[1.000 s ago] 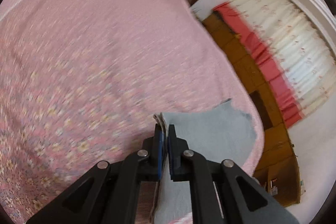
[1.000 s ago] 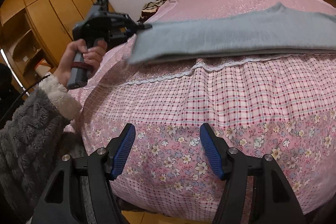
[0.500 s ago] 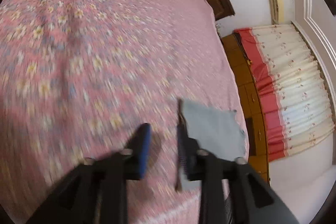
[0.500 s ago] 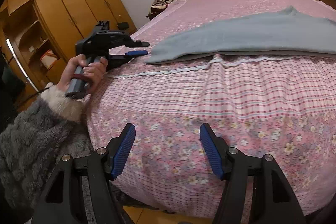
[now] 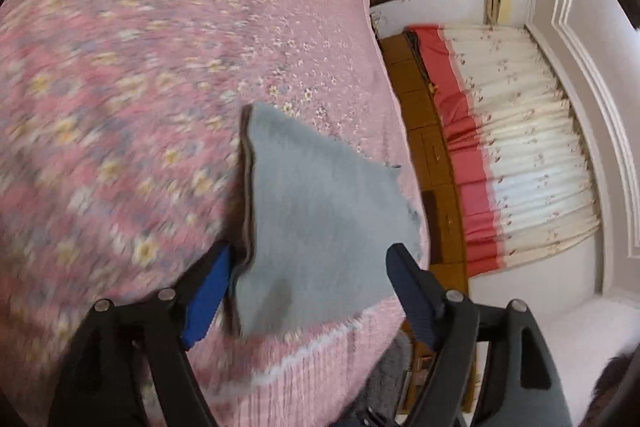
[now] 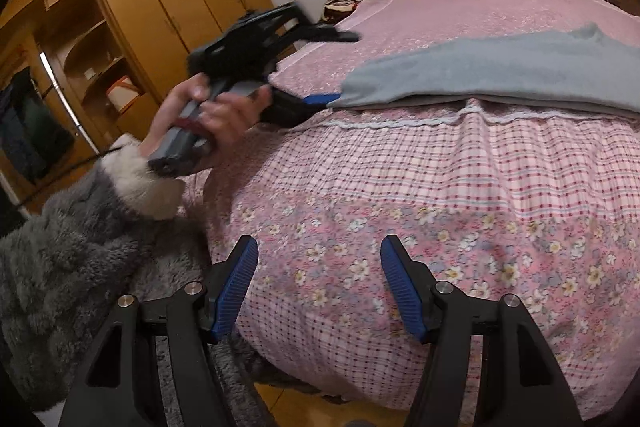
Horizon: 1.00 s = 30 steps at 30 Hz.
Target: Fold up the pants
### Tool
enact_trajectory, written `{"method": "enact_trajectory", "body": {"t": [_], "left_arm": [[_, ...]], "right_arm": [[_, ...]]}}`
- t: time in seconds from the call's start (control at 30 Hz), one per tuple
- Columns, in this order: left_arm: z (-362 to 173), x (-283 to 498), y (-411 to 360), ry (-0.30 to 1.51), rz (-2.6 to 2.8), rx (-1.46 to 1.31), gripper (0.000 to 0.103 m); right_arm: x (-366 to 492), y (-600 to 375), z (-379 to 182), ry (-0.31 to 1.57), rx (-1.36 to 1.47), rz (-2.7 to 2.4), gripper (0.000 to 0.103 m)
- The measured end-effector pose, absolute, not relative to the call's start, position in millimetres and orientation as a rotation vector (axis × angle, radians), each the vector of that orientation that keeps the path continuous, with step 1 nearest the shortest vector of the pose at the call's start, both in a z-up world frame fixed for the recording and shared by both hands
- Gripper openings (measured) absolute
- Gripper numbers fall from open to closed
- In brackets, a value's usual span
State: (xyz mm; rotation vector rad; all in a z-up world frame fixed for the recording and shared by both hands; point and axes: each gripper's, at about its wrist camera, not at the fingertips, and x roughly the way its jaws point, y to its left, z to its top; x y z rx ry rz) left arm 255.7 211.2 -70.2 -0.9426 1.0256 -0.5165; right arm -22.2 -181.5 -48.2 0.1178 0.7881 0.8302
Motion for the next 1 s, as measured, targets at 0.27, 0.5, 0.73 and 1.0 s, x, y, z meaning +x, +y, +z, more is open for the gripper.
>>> {"method": "enact_trajectory", "body": {"t": [0.27,0.5,0.73,1.0], "left_arm": [[-67,254,193,1.014,-0.529,-0.906,0.074],[-85,252,193,1.073,-0.377,-0.888,0.004],[-74,227,206,0.962,-0.349,-0.843,0.004],[-54,195,185,0.981,-0.253,-0.717,0.021]], "right_arm": [[-26,-187,-52,0.796,0.107,0.836,0.065],[-15,-199,-47,0.783,0.173,0.812,0.065],[2,-222,-28,0.721,0.219,0.710,0.065],[36,-231,-5,0.657,0.207,0.642,0.065]]}}
